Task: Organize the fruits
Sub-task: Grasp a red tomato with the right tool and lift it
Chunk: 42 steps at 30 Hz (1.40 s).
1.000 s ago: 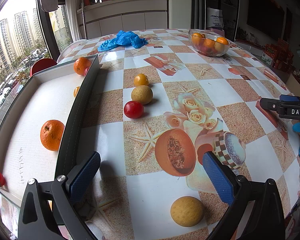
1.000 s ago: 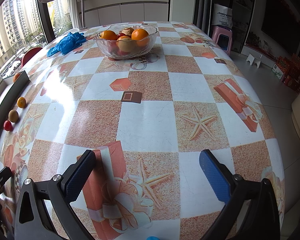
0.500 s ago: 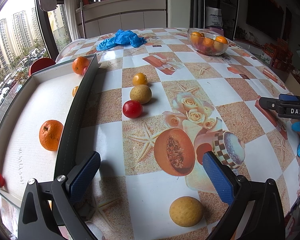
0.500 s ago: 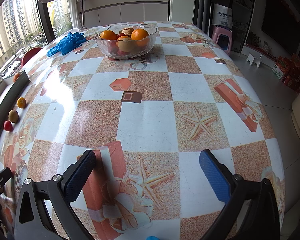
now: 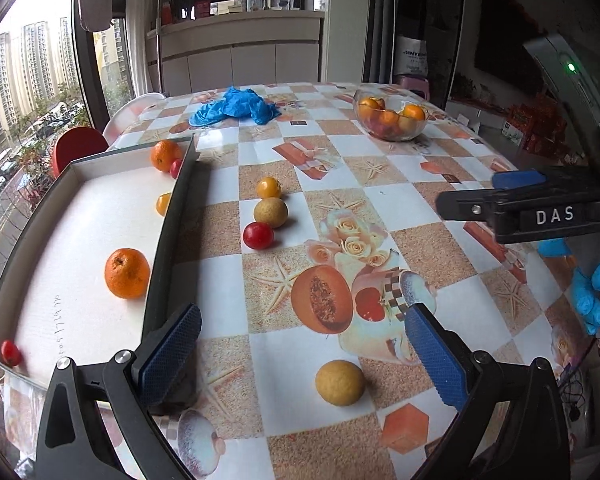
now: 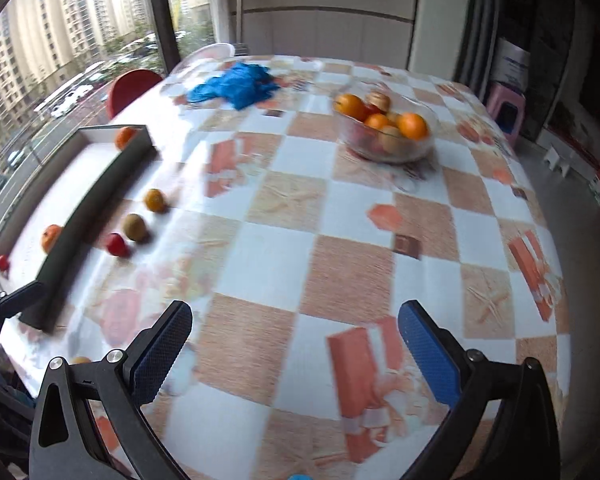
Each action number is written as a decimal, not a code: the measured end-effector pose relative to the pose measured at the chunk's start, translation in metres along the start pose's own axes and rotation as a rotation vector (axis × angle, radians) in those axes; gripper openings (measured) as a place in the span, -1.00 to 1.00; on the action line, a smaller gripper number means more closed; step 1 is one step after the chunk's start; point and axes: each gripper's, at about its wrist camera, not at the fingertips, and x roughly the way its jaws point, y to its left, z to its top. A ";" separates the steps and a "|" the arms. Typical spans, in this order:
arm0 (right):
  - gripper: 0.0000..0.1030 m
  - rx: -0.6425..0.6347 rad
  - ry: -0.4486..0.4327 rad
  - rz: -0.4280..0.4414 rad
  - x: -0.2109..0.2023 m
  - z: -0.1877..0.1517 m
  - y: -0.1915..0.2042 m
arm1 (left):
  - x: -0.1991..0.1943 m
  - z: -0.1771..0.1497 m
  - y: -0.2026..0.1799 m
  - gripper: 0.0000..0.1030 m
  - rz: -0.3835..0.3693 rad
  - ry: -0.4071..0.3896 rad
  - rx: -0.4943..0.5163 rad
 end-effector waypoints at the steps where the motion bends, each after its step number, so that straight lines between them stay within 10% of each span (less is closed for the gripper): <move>1: 1.00 -0.024 -0.002 0.026 0.001 0.004 0.014 | -0.005 -0.003 0.003 0.99 -0.002 -0.009 -0.007; 16: 0.33 -0.100 0.129 0.187 0.061 0.028 0.113 | -0.018 -0.034 0.015 0.99 -0.026 0.015 -0.011; 24: -0.60 -0.076 0.158 0.218 0.077 0.033 0.130 | -0.022 -0.037 0.019 0.99 -0.006 0.017 -0.014; 36: -0.60 0.015 0.089 0.216 0.029 0.011 0.058 | 0.007 -0.011 -0.014 0.97 -0.023 0.091 0.081; 42: -0.60 0.068 0.075 0.195 0.013 -0.007 0.027 | 0.022 -0.015 -0.019 0.13 -0.008 0.177 0.053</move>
